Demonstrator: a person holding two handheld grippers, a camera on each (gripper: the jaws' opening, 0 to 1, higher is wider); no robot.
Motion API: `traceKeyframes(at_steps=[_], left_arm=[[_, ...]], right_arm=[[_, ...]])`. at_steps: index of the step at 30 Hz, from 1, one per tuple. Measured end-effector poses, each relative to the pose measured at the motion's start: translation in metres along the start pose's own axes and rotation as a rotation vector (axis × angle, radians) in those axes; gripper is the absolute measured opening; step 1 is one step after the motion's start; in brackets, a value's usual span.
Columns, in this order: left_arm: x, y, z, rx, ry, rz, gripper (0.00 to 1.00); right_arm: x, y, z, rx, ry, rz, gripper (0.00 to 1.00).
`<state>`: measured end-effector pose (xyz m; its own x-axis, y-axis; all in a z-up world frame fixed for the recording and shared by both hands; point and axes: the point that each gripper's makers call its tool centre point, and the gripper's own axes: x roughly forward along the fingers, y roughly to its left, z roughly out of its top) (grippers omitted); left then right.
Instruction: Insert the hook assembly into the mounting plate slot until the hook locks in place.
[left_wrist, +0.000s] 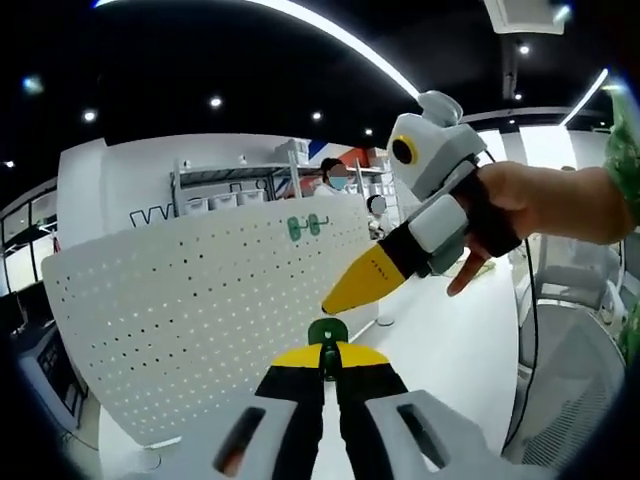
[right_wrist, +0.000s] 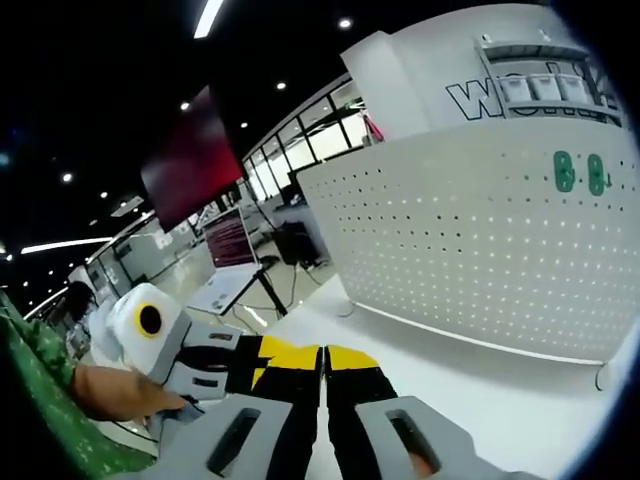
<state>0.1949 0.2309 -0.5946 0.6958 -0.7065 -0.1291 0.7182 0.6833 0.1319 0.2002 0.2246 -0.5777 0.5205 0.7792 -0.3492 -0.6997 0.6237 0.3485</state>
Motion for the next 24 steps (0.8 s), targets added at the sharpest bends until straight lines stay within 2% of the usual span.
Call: traceKeyframes(at_steps=[7,10,13,16,21,24], left_arm=[[0.008,0.009,0.009,-0.026,-0.018,0.044,0.03],[0.010,0.012,0.014,-0.028,-0.021,0.061,0.03],[0.011,0.015,0.017,-0.027,-0.017,0.085,0.03],[0.012,0.016,0.021,-0.025,-0.017,0.107,0.03],[0.016,0.016,0.025,-0.025,-0.012,0.136,0.03],[0.018,0.015,0.029,-0.016,-0.013,0.144,0.03]], right_arm=[[-0.010,-0.010,0.010,-0.041,-0.047,-0.037,0.00],[-0.018,-0.014,0.014,-0.098,-0.072,-0.076,0.00],[-0.025,-0.010,0.017,-0.135,-0.085,-0.082,0.00],[-0.033,-0.010,0.021,-0.238,-0.104,-0.115,0.00],[-0.041,-0.009,0.024,-0.336,-0.132,-0.159,0.04],[-0.043,-0.009,0.024,-0.351,-0.139,-0.161,0.08]])
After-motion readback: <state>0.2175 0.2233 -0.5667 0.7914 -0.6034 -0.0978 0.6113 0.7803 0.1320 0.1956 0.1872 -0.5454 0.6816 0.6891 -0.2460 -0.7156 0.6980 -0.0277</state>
